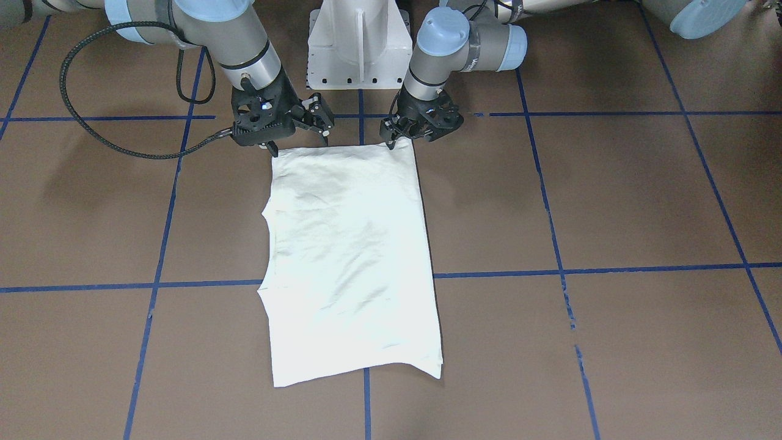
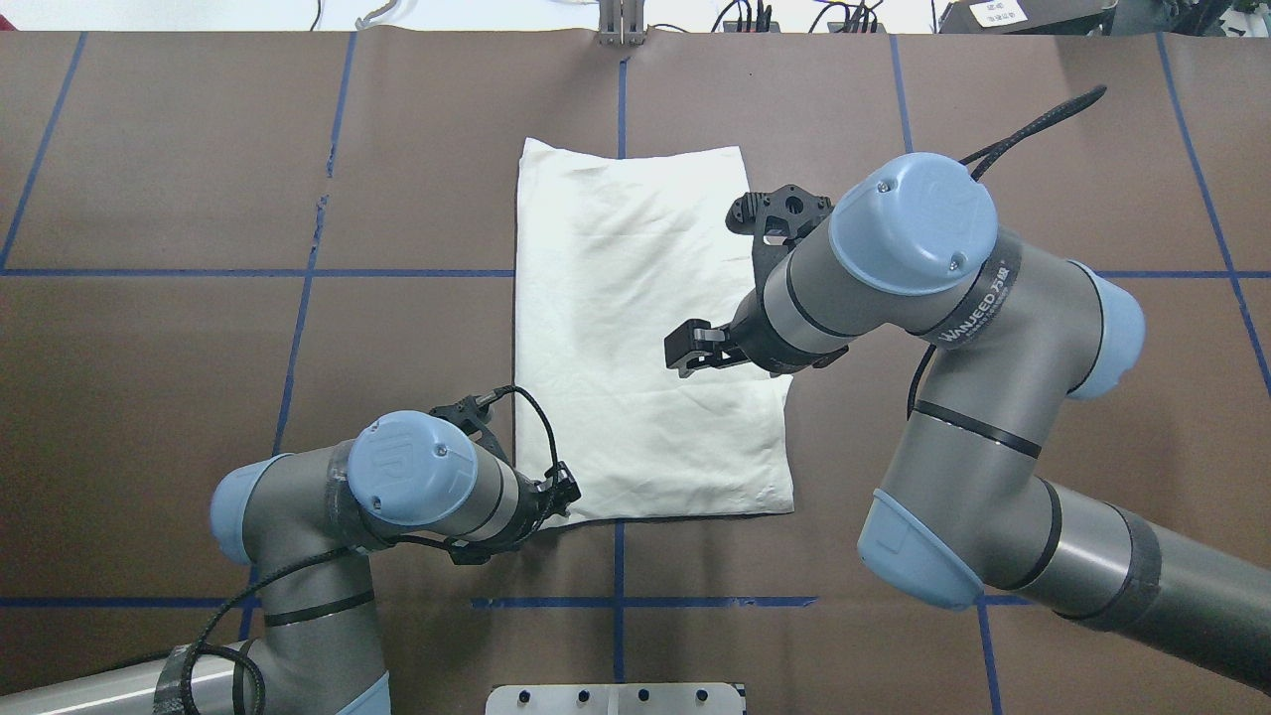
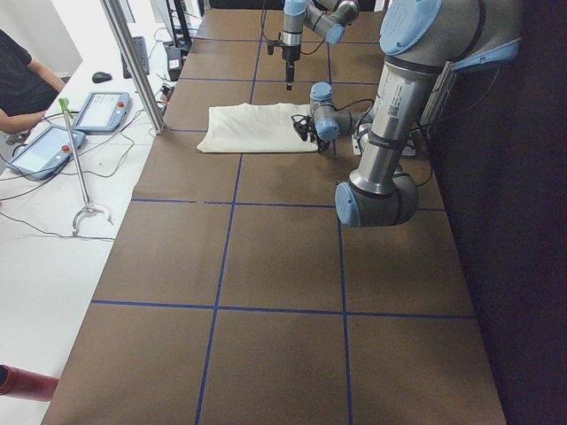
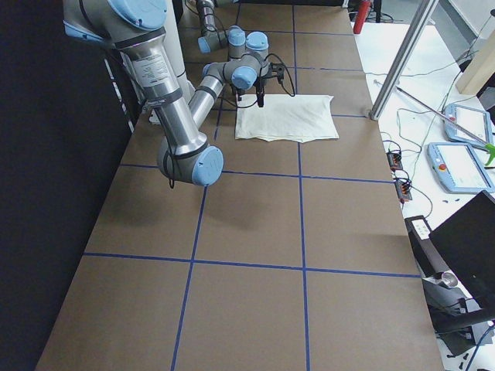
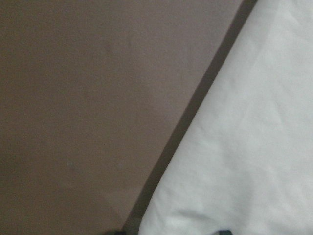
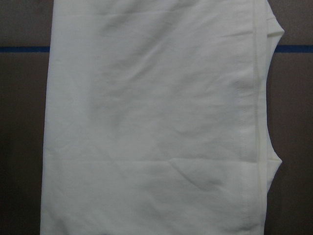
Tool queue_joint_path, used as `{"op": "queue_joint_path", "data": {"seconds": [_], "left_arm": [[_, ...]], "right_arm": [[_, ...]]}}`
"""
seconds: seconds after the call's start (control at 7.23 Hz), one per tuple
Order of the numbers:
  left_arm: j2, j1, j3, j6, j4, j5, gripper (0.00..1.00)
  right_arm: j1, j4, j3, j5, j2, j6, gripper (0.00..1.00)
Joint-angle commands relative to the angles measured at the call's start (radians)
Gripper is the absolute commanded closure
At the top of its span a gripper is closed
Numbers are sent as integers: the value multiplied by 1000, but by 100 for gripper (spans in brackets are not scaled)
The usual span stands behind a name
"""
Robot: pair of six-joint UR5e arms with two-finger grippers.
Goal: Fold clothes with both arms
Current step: 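Move the right gripper to the shirt's near corner beside the left gripper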
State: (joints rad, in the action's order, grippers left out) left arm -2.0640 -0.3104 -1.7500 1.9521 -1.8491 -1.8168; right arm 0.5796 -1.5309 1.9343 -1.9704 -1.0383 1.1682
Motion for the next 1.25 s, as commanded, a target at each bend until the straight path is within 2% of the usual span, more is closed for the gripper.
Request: {"op": "queue_joint_path", "data": {"seconds": [0.0,0.14,0.55,0.69,0.83,1.11], "left_arm": [[1,-3,0,-1,4,5,29],[-1,-3,-2,1,4,5,36],[1,1,-3,1,4,8,94],[1,-1,-5,1,4,10,100],[1,-3,-15,-5,4,11,100],[22,-6,-104,-19,37,5,100]], "right_arm": [[0,0,0,-1,0,1,0],[0,0,-1,-1,0,-1,0],[2,0,0,-1,-2,-1,0],[2,0,0,-2,-5,-1,0],[2,0,5,-4,-22,1,0],[-14,3,11,-10,-74,193,0]]}}
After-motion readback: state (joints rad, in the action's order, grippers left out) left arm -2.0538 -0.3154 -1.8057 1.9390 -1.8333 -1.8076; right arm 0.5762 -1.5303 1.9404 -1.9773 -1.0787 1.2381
